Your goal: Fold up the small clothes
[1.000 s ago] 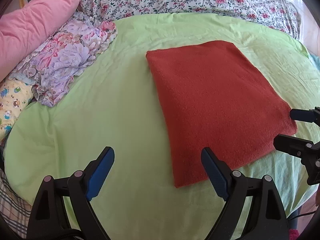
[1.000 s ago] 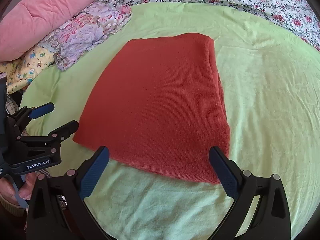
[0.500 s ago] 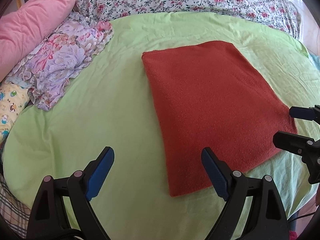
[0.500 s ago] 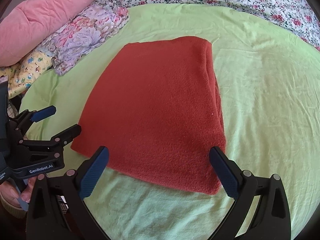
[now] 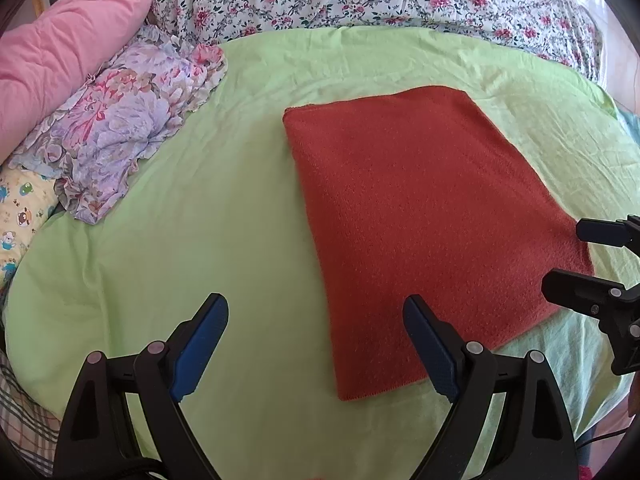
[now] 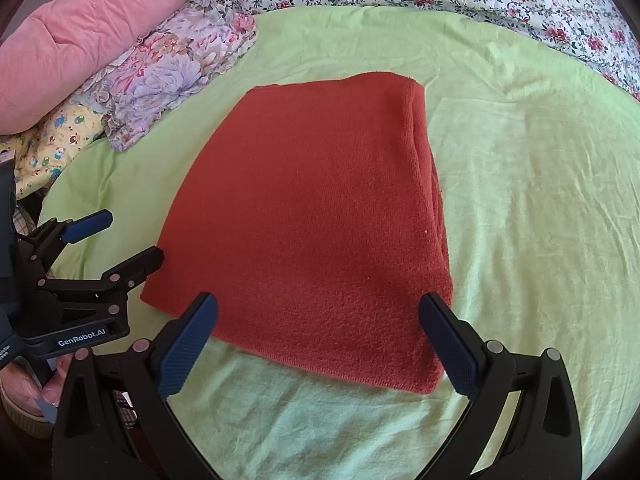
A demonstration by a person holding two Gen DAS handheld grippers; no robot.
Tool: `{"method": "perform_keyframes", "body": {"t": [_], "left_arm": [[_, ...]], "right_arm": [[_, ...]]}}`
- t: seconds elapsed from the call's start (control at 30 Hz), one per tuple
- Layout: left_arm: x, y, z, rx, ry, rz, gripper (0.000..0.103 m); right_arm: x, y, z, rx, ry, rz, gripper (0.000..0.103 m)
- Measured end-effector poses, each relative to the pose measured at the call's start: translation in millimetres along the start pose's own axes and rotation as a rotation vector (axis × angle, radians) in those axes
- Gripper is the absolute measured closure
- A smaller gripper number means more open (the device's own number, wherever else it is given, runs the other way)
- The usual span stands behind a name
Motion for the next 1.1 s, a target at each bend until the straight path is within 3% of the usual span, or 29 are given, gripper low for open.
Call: {"method": "perform_keyframes", "body": {"t": [1.1], "left_arm": [[-3.4,3.4,-3.8,0.001,-0.006,-0.008,0.013]], "right_arm": [[-5.9,7.7,3.0,-0.001,0.001,-0.021,0.002]]}}
Point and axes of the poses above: each gripper's, at about its wrist camera, not at the fingertips, and y roughly against the way its jaws point, z to its left, x to its underside, the point moved 7 cm from there along -y, roughly the way its jaws point, and after that the axes turned 8 degrees about z, right-handed, at the moved point
